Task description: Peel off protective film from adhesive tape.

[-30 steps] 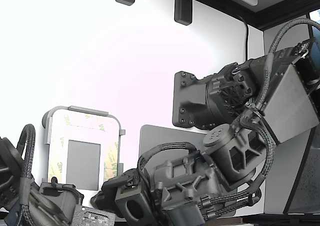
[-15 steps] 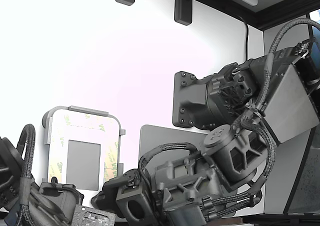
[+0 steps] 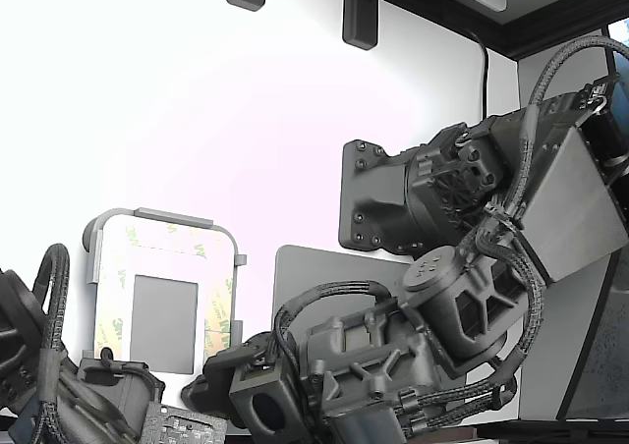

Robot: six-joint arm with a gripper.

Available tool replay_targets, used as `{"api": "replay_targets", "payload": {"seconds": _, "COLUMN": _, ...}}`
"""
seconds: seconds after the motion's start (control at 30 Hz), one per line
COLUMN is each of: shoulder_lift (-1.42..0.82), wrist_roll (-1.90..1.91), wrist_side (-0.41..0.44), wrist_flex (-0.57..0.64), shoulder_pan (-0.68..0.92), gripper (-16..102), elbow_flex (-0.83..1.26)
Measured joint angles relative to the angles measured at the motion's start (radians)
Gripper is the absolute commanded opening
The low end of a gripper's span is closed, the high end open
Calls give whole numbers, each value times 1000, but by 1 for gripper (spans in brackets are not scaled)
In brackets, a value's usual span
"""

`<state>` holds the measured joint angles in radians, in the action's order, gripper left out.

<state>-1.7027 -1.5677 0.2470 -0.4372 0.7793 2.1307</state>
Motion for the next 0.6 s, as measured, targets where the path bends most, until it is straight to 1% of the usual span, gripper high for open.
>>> {"api": "replay_targets", "payload": {"seconds": 0.6, "shoulder_lift": -2, "wrist_roll": 6, "wrist_side": -11, "wrist_flex": -26, "shoulder_pan": 2, "gripper": -11, "elbow_flex": -17}}
